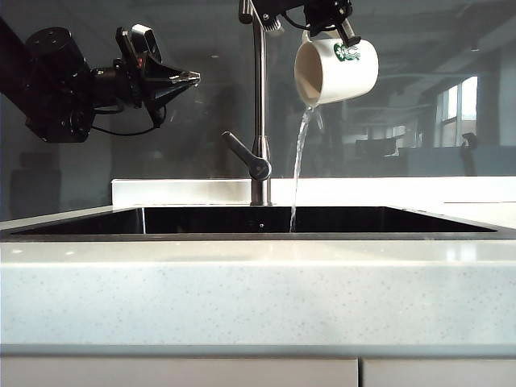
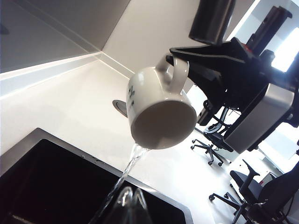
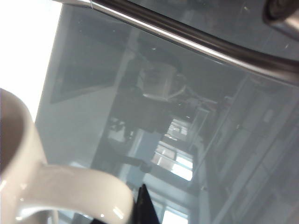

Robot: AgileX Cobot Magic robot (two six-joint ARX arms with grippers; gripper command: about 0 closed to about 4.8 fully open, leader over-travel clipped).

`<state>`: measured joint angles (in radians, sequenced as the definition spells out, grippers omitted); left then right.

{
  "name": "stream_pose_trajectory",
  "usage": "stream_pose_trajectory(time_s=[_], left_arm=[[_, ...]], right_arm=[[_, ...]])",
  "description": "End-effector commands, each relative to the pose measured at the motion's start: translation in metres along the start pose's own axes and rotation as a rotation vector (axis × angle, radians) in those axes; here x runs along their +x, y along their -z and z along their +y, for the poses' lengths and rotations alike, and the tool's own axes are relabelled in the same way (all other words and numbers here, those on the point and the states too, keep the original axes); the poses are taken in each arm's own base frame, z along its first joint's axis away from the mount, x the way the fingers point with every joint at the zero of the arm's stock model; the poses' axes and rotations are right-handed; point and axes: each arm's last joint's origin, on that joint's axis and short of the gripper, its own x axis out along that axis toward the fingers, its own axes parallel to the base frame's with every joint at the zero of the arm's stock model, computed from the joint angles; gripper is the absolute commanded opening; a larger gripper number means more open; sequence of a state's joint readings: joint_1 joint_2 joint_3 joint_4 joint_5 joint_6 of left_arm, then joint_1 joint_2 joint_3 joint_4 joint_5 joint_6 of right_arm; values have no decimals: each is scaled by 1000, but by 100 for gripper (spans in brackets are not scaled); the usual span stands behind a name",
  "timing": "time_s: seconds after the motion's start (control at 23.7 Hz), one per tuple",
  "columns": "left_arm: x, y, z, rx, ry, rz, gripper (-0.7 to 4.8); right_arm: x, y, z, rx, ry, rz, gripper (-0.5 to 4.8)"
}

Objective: Pick up the mug next to the sink, go to the faucet to get some water, pour the water into the sink, and finally put the mug back to its place.

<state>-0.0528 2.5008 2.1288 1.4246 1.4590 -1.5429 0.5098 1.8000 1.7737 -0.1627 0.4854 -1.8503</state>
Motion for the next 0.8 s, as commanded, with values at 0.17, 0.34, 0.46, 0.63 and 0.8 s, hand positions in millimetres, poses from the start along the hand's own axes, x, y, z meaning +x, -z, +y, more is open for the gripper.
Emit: stream_pose_trajectory(time_s=[0.17,0.34,0.46,0.63,0.8], left_arm=[[0,-4,-6,38,5,1,-3],[0,-4,-6,38,5,1,-3],[0,-4,-6,38,5,1,-3],[0,-4,-6,38,5,1,-3],[0,-3,-5,38,4,1,-3]], right_arm=[[-9,9,-17,7,102,12,-4],[-9,9,-19,-15,130,-3,-4],[-9,9,-20,-25,134,-1,-4],[-9,9,-20,-27,135,0,-4],[-9,9,-20,-27,135,0,-4]])
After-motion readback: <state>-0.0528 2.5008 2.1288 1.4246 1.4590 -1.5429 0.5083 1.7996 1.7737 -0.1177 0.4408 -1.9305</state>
